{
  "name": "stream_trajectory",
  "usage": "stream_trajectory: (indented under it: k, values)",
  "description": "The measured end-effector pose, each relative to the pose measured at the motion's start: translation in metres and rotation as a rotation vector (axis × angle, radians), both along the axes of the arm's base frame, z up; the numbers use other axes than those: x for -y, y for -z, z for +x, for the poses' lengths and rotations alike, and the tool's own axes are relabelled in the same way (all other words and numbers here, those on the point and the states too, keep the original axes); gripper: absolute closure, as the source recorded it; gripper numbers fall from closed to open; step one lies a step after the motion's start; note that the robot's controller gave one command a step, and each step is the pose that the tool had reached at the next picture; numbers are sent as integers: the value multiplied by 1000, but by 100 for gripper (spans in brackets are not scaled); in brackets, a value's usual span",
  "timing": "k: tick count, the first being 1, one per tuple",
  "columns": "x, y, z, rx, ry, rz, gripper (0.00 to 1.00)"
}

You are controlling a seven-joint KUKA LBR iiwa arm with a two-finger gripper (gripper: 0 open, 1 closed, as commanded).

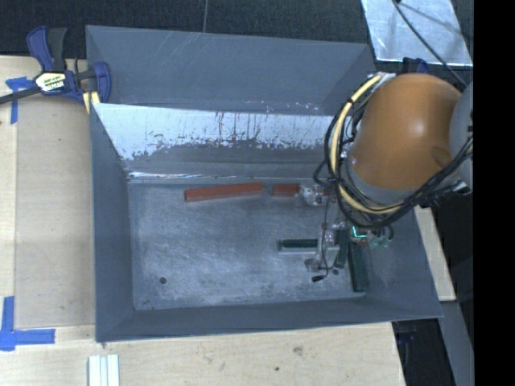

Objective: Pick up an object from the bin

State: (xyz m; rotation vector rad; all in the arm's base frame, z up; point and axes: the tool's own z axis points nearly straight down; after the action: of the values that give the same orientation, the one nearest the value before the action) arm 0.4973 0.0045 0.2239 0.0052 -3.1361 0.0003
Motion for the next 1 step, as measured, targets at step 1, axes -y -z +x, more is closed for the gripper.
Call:
stream_trajectory:
  k: [1]
  values:
    - [38, 138, 33, 1, 31, -1, 0]
